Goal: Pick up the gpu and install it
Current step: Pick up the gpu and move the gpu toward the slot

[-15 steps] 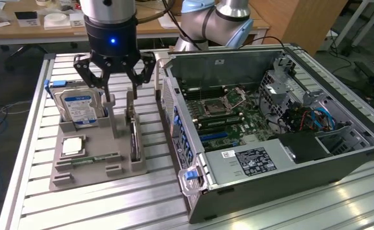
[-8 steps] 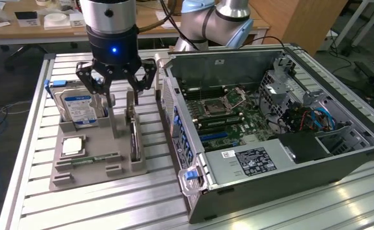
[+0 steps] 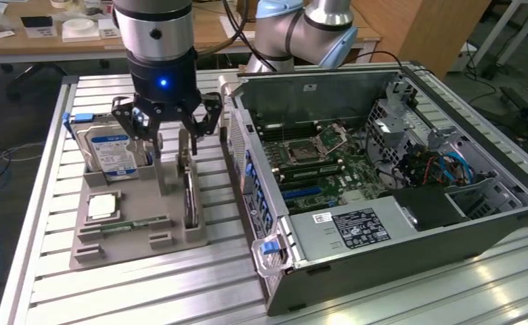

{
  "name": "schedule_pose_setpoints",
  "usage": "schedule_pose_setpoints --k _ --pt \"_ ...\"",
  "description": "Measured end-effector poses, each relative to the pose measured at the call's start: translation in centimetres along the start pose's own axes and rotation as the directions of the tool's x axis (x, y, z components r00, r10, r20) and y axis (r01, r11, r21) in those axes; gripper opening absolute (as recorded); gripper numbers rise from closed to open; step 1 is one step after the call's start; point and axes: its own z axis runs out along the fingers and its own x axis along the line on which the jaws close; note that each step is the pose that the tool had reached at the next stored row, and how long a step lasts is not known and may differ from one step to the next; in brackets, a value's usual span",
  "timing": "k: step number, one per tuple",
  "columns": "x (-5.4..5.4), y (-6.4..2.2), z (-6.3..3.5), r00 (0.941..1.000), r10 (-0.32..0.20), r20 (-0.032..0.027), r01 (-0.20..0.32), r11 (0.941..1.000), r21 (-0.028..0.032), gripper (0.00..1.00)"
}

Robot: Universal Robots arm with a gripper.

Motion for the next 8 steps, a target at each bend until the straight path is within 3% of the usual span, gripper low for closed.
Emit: schedule_pose_setpoints --k 6,8 --pt "0.0 -0.3 1.08 0.9998 0.015 0.0114 -0.015 0.9999 -0.0007 0.59" --pt "-0.3 -0.33 1.41 0.9998 0.016 0.0114 -0.016 0.9999 -0.0006 0.59"
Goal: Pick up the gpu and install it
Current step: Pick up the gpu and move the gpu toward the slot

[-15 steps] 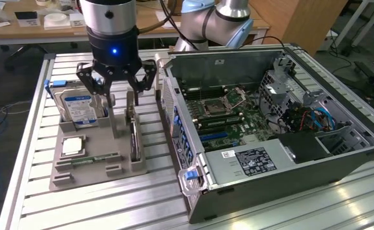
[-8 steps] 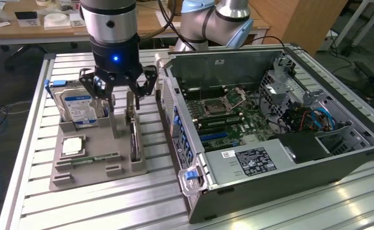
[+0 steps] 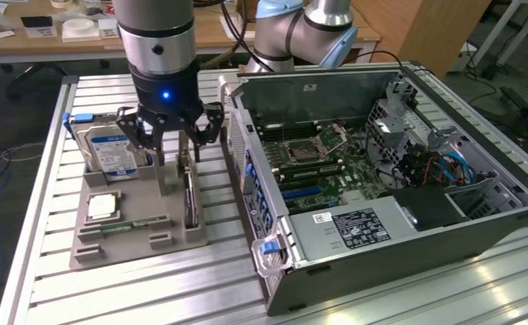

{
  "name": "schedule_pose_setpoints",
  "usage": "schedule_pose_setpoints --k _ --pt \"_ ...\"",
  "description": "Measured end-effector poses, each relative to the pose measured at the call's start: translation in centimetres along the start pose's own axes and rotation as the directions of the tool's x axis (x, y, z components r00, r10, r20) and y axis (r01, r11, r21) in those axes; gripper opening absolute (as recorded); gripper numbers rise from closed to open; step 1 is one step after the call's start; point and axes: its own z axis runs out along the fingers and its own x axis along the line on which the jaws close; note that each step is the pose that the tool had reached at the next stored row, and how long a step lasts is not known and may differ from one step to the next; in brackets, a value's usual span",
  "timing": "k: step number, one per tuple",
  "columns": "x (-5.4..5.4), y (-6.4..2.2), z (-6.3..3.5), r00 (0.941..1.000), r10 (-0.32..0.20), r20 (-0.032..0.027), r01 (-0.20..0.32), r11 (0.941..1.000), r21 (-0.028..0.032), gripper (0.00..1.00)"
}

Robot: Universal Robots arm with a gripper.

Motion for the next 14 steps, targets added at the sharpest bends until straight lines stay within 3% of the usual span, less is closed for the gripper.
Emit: schedule_pose_setpoints --k 4,8,14 --pt "-0.8 0.03 0.72 1.0 0.0 -0.0053 0.0 1.0 0.0003 0.59" --pt "-0.9 -0.05 1.44 0.9995 -0.03 -0.0117 0.03 0.9995 0.0002 0.59" --pt "-0.8 -0.12 2.52 0.9989 -0.044 -0.0124 0.044 0.999 0.0 0.59"
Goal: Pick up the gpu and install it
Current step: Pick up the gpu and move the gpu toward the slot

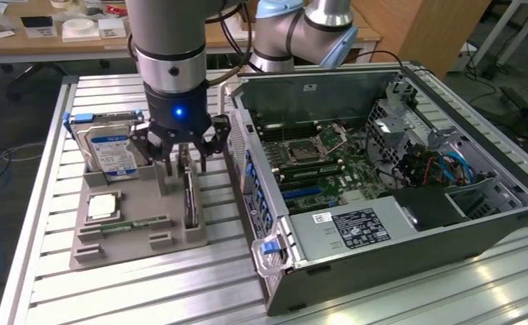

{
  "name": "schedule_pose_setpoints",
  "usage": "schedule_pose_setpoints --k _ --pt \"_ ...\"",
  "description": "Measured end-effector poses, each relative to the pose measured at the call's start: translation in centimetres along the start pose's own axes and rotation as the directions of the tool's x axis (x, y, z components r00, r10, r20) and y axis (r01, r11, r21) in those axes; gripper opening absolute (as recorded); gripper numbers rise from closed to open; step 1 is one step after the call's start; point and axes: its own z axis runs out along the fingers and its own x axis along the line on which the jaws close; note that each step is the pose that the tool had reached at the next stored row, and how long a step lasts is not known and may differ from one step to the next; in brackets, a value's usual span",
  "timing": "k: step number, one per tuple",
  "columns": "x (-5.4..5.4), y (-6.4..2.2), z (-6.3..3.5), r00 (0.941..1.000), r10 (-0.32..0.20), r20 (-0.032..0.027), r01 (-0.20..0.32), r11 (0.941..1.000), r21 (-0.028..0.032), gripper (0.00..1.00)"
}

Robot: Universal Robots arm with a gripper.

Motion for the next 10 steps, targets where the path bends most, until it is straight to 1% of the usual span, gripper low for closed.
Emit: schedule_pose_setpoints --k 2,6,10 --pt "0.1 -0.01 0.38 1.0 0.0 0.0001 0.0 1.0 -0.0001 0.59" --pt "0.8 -0.02 1.1 1.0 0.0 0.0001 0.0 1.0 0.0005 0.59" --pt "0.8 -0.03 1.83 1.0 0.0 0.0001 0.0 1.0 0.0008 0.59"
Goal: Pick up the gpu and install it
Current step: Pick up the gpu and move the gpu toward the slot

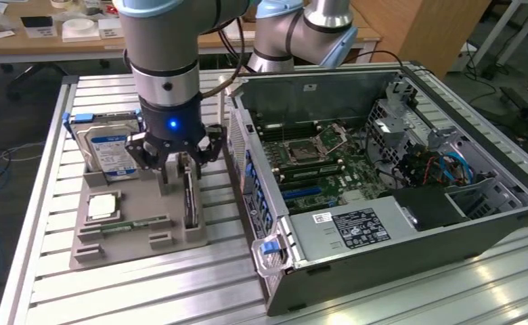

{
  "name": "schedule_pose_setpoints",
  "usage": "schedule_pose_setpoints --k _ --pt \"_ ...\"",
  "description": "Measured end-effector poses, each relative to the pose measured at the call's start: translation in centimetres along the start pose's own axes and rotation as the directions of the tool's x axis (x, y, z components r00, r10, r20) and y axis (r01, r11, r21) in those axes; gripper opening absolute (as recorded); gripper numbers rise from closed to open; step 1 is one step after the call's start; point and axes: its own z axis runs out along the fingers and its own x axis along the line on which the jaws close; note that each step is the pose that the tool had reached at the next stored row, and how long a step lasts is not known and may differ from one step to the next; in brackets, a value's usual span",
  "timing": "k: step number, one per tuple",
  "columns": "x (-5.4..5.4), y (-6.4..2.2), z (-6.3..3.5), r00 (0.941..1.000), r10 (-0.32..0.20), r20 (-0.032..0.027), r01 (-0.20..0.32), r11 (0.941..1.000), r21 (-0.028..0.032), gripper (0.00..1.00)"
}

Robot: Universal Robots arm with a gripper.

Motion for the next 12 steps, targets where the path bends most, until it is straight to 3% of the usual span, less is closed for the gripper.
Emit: schedule_pose_setpoints --k 12 --pt "-0.5 -0.03 2.17 0.9984 0.057 0.0024 -0.057 0.9984 0.0003 0.59"
